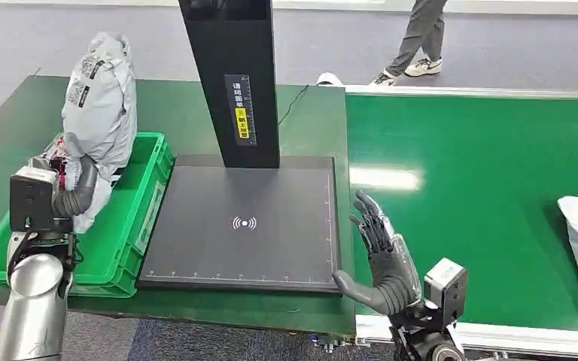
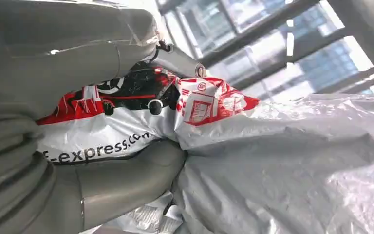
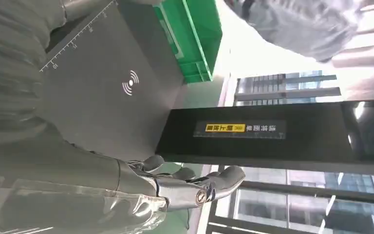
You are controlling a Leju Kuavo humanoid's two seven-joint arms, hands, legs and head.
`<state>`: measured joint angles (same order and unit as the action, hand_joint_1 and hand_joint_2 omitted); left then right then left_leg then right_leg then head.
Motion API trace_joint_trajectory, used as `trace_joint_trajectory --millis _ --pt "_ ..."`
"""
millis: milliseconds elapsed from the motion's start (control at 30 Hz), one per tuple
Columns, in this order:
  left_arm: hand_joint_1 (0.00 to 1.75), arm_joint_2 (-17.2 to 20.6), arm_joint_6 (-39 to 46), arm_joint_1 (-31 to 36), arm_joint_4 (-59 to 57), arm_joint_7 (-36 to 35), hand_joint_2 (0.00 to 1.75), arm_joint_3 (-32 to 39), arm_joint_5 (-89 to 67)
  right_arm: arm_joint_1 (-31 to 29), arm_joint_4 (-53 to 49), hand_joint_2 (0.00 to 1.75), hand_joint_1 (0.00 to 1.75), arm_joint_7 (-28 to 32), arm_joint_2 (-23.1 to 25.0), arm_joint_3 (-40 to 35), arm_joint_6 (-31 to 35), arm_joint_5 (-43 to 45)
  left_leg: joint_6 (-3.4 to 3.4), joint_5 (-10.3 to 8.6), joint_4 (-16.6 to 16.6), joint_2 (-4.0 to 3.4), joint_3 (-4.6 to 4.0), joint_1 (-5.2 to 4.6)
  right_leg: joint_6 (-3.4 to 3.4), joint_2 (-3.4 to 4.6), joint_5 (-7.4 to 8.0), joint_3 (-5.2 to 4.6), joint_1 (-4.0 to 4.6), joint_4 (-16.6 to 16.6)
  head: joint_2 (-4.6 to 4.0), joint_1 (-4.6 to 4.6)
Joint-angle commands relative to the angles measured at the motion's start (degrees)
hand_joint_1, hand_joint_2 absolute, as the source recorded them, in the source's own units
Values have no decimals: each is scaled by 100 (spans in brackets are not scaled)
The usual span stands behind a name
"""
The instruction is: Moved the parcel from conveyor to table for the left to box.
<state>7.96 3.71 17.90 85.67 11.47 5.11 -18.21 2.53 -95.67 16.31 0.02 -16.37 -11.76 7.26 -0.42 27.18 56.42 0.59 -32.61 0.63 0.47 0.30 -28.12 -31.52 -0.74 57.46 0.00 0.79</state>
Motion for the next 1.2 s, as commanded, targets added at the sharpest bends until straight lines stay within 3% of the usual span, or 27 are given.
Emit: trace_joint_trajectory --millis 33,300,333,433,467,500,867,1200 --pt "166 2 59 67 -1314 -130 175 490 -50 -184 162 175 0 -86 111 115 -101 -58 1 -3 -8 -7 10 -3 -3 2 3 7 -1 -6 0 0" --pt "162 14 83 187 -1699 -224 175 601 -176 -343 318 175 0 -125 141 71 -158 -67 2 -5 -12 -13 11 -2 -4 6 7 8 0 -11 0 0" --pt "152 -114 106 -78 -1687 -266 175 725 -162 -390 390 175 0 -164 132 24 -189 -56 2 -4 -14 -16 12 0 -3 10 8 9 1 -14 0 0" --pt "143 -133 64 -178 -1602 -349 175 730 -227 -377 382 175 0 -172 118 7 -204 -44 3 -2 -14 -13 13 -1 -2 6 5 13 1 -14 0 0" --pt "24 -135 63 -187 -1606 -350 175 731 -227 -377 382 175 0 -172 121 4 -205 -43 3 -1 -11 -10 11 -2 -2 5 3 11 0 -11 0 0" --pt "0 -140 85 -191 -1586 -396 175 752 -269 -392 386 175 0 -190 130 -8 -208 -34 2 -1 -7 -5 6 -2 -2 2 1 6 -1 -6 0 0" --pt "0 -380 301 -337 -539 -249 175 747 100 -369 298 175 0 -271 140 -41 -120 -9 3 -1 -2 -3 -4 2 -2 -2 2 -1 3 -5 0 -2" --pt "0 -832 1062 -1068 1534 541 175 230 797 -203 116 175 0 -292 201 16 -8 -93 3 2 1 0 -6 1 -1 -4 -1 -3 2 -3 0 0"
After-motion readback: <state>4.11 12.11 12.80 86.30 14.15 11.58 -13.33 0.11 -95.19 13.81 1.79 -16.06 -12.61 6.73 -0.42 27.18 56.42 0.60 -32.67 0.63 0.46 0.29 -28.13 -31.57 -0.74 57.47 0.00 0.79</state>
